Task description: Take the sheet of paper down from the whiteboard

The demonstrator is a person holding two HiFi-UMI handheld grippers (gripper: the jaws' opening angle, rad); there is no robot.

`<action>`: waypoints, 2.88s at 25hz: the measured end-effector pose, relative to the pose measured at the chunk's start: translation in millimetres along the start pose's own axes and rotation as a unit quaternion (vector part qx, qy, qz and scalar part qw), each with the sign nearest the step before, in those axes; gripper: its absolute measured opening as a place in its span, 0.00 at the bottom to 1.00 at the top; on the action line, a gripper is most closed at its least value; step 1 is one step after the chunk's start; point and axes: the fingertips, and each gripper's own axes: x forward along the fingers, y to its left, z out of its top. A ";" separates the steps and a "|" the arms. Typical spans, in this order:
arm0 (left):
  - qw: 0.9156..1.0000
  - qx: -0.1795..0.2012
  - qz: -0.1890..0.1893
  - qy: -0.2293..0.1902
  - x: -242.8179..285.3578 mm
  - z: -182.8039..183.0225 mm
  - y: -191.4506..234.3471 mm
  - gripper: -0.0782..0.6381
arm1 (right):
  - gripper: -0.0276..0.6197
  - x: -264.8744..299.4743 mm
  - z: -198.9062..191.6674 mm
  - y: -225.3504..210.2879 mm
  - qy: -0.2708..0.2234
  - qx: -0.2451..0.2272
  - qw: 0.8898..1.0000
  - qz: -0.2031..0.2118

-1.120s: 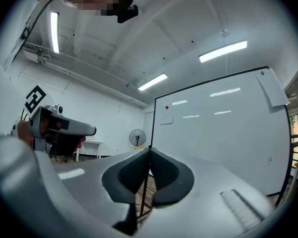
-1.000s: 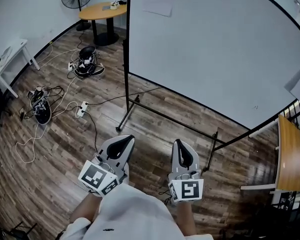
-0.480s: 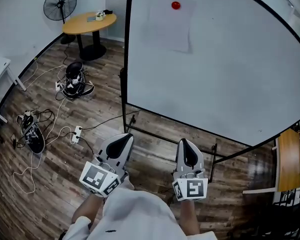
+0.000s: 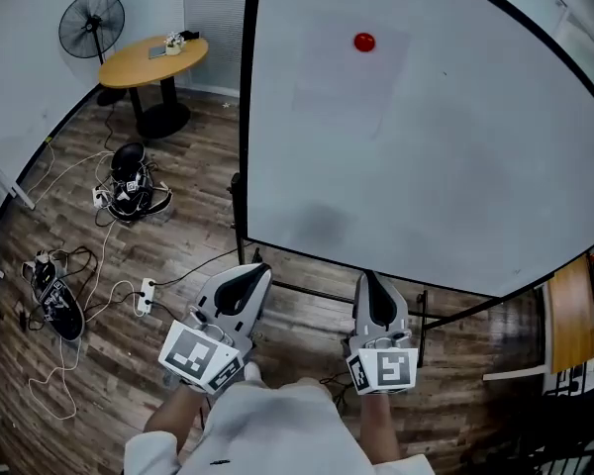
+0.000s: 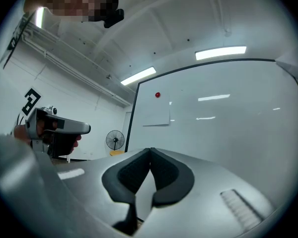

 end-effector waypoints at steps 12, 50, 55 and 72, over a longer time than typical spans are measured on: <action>1.000 0.023 0.007 -0.005 75.1 26.8 12.5 0.12 | 0.08 61.1 16.0 -41.6 -0.025 0.016 0.999 0.039; 0.990 0.130 0.047 -0.042 199.8 172.1 48.8 0.20 | 0.27 169.3 159.9 -57.7 -0.112 -0.119 0.983 0.087; 0.986 0.153 0.049 -0.041 223.0 186.8 51.8 0.25 | 0.27 178.4 133.2 -66.4 -0.082 -0.093 0.990 0.064; 0.982 0.169 0.064 -0.046 249.4 207.1 50.0 0.30 | 0.27 200.6 74.7 -71.6 -0.012 0.041 0.994 0.096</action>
